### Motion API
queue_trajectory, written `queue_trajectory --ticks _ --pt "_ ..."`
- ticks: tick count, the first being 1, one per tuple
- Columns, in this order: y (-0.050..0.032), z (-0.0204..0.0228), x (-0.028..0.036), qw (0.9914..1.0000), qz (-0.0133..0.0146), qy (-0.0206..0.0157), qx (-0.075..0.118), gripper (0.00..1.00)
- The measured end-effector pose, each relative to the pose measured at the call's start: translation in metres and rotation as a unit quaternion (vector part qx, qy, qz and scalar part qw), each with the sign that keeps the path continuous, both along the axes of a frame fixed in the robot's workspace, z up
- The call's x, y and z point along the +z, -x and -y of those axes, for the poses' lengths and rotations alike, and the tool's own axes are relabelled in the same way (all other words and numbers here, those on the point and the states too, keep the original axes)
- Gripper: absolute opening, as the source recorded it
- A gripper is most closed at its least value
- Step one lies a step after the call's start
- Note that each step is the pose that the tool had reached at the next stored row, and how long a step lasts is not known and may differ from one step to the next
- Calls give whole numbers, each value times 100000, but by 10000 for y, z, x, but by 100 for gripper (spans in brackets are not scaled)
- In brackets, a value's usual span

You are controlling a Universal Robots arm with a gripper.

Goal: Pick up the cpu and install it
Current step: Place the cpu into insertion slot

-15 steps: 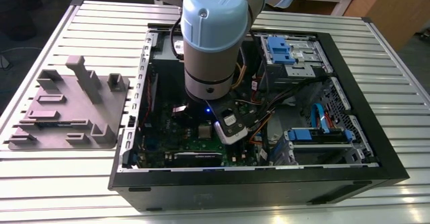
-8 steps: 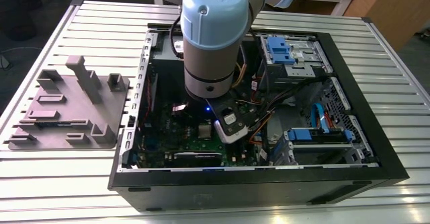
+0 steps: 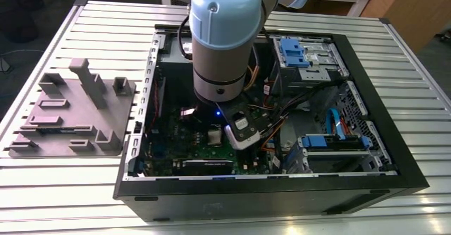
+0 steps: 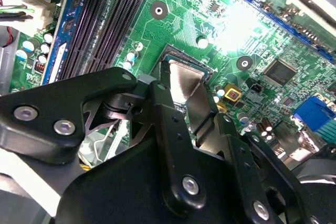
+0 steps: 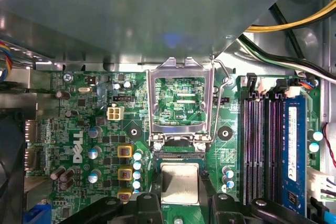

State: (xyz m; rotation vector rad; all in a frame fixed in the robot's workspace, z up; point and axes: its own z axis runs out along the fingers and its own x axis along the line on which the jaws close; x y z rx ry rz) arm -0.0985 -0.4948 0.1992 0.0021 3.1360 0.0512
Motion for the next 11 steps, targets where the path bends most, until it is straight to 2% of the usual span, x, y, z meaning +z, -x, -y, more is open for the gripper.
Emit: queue_trajectory --ticks 11 --pt "-7 3 -12 100000 2 -8 -7 39"
